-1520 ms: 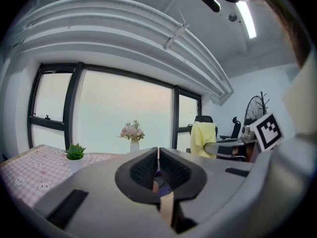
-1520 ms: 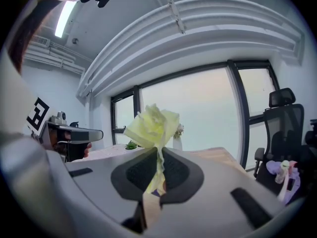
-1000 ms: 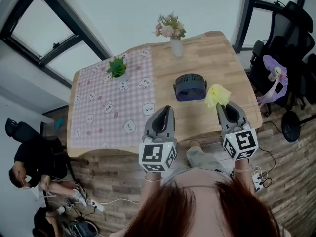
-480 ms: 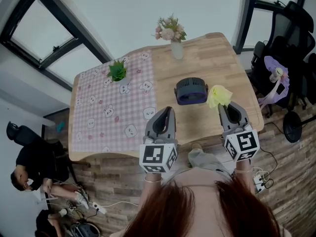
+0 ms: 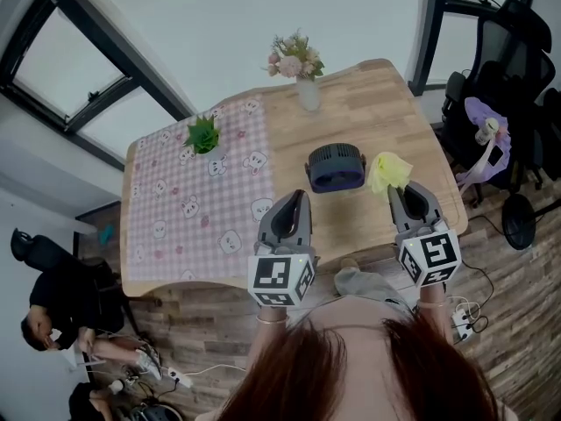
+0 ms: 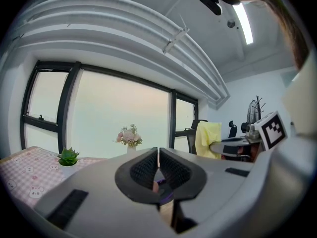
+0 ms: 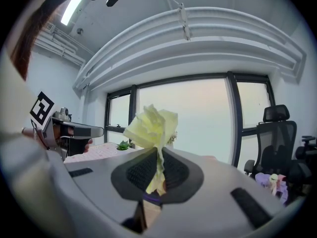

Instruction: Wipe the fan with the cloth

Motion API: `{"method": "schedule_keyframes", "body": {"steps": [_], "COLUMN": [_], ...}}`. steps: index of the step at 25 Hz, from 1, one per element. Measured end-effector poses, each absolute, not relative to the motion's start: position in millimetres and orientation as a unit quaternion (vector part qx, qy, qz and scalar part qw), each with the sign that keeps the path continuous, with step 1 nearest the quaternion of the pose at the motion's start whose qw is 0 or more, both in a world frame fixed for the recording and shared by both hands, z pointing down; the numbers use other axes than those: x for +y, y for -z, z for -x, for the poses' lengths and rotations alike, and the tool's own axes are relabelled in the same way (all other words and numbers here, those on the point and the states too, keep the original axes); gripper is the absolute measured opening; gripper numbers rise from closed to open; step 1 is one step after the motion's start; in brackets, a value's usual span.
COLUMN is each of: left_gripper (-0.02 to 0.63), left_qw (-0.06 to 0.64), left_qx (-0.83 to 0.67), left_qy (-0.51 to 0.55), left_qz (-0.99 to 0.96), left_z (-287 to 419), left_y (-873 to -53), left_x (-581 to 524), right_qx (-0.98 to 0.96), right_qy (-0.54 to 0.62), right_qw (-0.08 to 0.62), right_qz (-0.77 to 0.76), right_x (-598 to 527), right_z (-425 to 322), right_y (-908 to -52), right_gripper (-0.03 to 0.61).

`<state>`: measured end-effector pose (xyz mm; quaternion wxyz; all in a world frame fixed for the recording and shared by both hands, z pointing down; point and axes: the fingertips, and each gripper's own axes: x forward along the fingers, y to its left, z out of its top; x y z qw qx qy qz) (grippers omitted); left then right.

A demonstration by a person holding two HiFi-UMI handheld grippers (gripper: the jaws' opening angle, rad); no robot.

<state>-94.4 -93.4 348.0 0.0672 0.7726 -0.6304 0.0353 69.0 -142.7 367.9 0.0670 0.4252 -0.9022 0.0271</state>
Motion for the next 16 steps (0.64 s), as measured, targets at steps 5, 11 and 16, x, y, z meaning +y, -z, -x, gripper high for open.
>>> {"method": "schedule_keyframes", "body": {"steps": [5,11,16], "left_gripper": [0.014,0.014,0.014], "left_qw": [0.064,0.066,0.069], "left_qx": [-0.623,-0.616,-0.613], "left_qy": [-0.036,-0.037,-0.033], "left_qz": [-0.779,-0.784,-0.787], "left_z": [89.6,86.3,84.3], "left_y": [-345.3,-347.7,-347.0], "left_x": [-97.8,-97.8,-96.2], "right_qx": [-0.900,-0.900,-0.900], "right_qy": [-0.026,-0.024,-0.026], "right_qw": [0.067,0.069,0.068], "right_qz": [-0.429,-0.430,-0.429], "right_x": [-144.0,-141.5,-137.2], "right_z": [-69.4,-66.7,-65.6], "right_y": [-367.2,-368.0,-368.2], "right_gripper": [0.018,0.018,0.018]}}
